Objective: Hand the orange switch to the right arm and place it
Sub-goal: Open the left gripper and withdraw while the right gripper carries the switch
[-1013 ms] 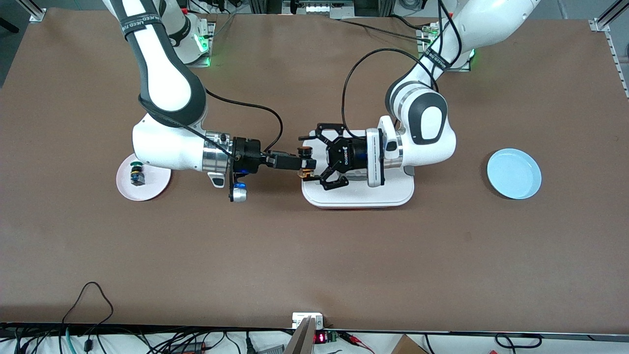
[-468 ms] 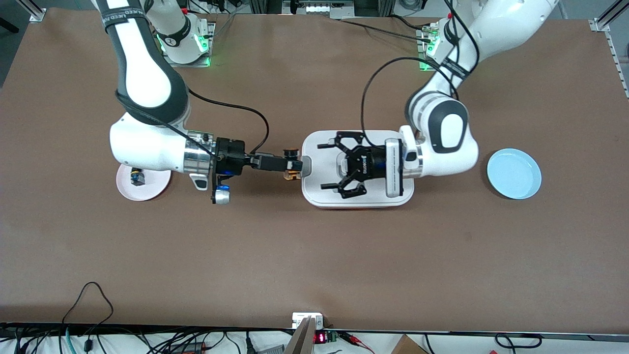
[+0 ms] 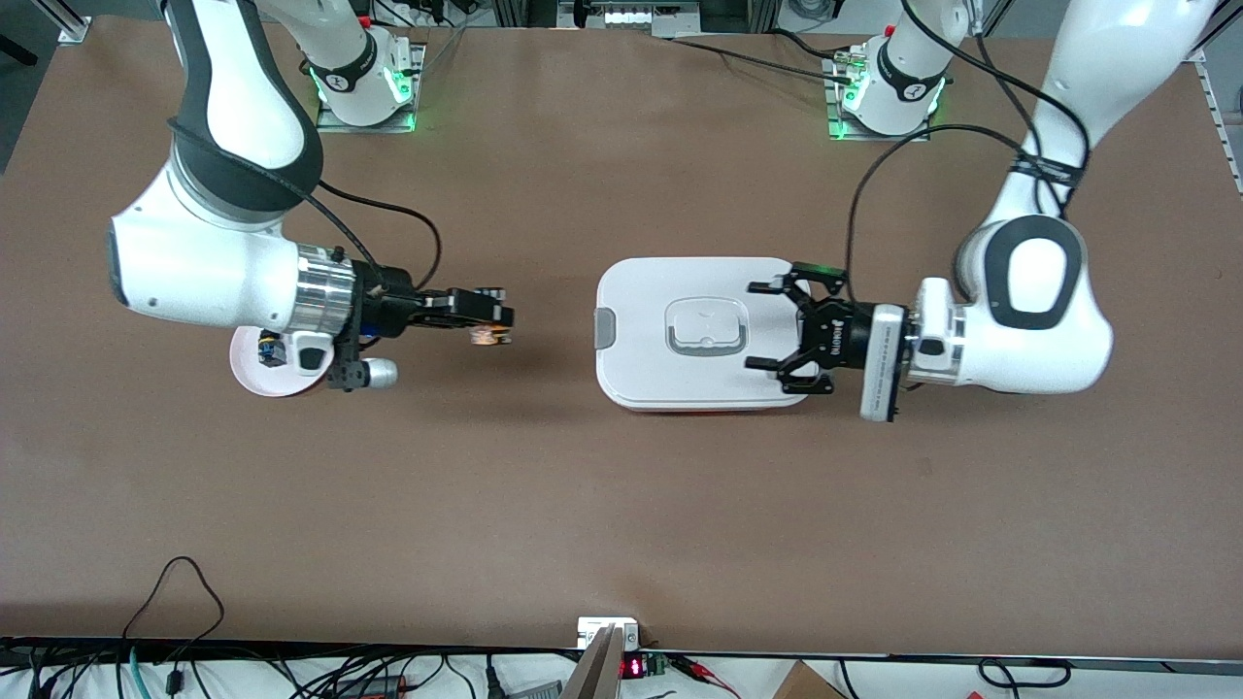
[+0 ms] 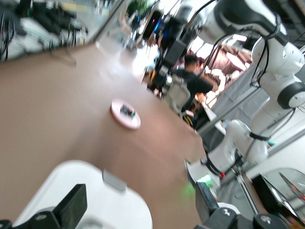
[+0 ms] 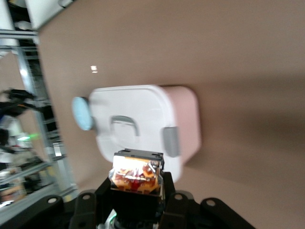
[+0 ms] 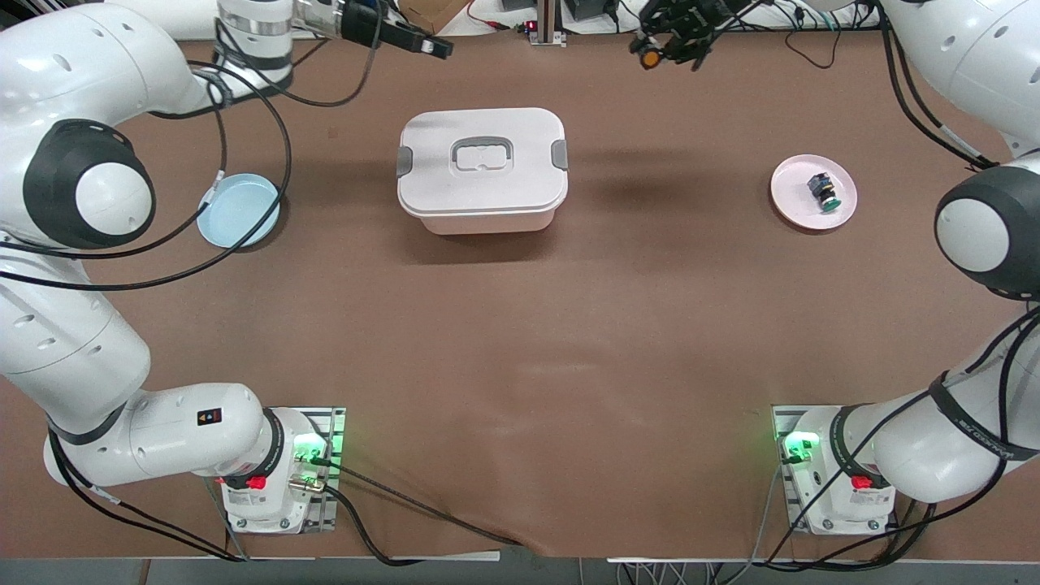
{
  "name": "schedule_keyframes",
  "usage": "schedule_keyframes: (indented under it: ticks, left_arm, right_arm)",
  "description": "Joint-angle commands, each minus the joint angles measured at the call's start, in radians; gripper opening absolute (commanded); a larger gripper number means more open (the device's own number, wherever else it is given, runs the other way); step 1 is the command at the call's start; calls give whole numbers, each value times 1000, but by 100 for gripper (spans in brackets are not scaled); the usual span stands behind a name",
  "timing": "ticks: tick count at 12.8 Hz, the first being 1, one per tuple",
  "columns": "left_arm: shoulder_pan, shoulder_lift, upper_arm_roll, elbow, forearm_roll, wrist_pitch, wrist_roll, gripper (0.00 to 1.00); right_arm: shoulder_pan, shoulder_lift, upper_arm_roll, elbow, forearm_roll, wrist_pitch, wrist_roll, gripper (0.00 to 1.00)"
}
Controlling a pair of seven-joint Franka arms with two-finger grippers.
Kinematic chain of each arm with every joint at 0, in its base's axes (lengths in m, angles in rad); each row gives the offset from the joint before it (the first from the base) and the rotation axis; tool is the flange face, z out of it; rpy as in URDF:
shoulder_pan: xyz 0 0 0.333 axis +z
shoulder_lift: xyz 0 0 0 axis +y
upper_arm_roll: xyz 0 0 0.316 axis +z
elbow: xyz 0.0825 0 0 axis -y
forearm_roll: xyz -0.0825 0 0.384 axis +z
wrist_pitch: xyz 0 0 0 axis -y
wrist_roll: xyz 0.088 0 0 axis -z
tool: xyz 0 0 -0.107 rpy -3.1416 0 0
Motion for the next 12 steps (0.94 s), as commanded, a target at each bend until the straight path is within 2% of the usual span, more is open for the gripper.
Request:
schedule_keyframes:
  ticks: [1,3,5,7,9,12]
  left_arm:
    - [56,-10,-4,68,181,-135,-197,100]
    - [95,-11,-2,118,294,-228,-316,100]
    - [120,-10,1,201,457,-336,-505,100]
    - [123,-11,-5,262,616,-414,-662,100]
    - [114,-11,-12,308,750,-468,-768,100]
    - [68,-33,-15,338,974,-514,-927,100]
  right_arm:
    - [-10,-63,5,-49,-245,-19,-94,15]
    - [-34,-86,5,-98,-437,-5,-157,15]
    - [-88,-86,7,-169,-612,50,-220,15]
    - [-126,-83,7,-246,-663,153,-278,15]
    - [-160,-67,7,-301,-757,237,-303,15]
    - [-219,-16,7,-373,-780,363,-312,16]
